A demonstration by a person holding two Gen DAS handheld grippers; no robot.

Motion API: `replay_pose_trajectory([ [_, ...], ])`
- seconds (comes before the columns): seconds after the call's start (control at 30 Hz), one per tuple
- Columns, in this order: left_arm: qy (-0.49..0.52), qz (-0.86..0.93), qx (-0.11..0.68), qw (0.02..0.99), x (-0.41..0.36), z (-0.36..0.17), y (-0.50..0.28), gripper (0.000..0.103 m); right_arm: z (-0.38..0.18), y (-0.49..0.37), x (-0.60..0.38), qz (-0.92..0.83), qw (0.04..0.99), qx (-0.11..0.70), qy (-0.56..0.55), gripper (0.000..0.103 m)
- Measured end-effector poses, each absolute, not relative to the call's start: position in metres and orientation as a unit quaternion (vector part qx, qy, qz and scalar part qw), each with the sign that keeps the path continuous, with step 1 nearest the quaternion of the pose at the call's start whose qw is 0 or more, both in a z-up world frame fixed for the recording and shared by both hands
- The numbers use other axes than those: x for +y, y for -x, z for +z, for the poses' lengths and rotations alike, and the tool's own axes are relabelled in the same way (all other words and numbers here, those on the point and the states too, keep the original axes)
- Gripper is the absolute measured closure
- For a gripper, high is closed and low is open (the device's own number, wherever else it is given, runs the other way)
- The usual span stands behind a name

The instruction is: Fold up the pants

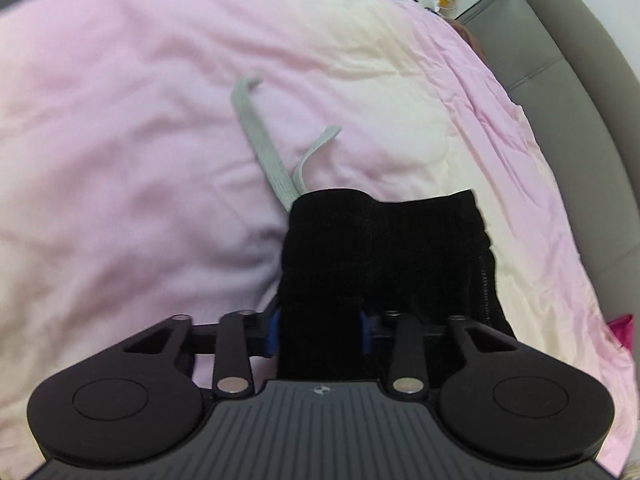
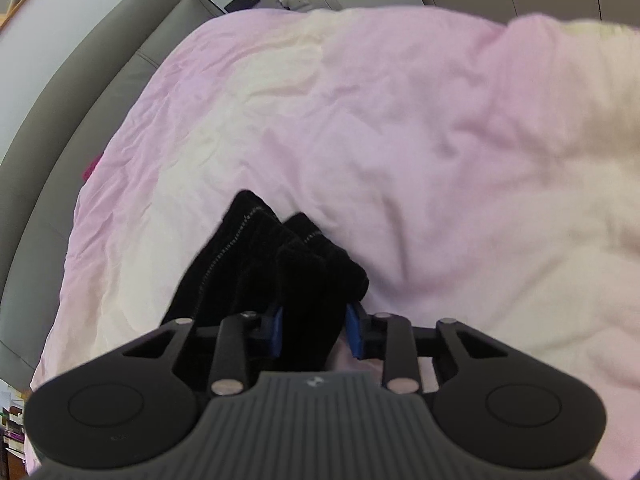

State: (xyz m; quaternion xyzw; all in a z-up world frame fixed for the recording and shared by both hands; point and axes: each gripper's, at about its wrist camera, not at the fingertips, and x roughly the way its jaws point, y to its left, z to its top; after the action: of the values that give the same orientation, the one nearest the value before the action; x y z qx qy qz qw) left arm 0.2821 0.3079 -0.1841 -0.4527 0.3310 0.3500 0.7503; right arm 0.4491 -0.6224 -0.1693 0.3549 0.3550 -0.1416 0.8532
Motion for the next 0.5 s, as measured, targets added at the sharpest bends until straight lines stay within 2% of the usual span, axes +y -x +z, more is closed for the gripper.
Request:
replay_pose_trajectory([
  [0.03, 0.422, 0.350, 0.335, 0.766, 0.302, -0.170, -0.288, 0.073, -0.154, -0.453, -0.618, -0.144, 0.859, 0.356, -0.338, 0.078],
  [0.13, 0.347, 0.350, 0.335, 0.803, 0.283, -0.131, -0.300, 0.075, -0.116, -0.456, -0.603, -0.148, 0.875, 0.345, -0.304, 0.079],
  [0.37, 0.331, 0.344, 0.348, 0.807, 0.281, -0.072, -0.287, 0.076, -0.041, -0.431, -0.596, -0.140, 0.893, 0.318, -0.286, 0.080],
  [0.5, 0.341, 0.339, 0.373, 0.793, 0.289, -0.082, -0.253, 0.076, -0.031, -0.384, -0.615, -0.152, 0.881, 0.328, -0.306, 0.080],
])
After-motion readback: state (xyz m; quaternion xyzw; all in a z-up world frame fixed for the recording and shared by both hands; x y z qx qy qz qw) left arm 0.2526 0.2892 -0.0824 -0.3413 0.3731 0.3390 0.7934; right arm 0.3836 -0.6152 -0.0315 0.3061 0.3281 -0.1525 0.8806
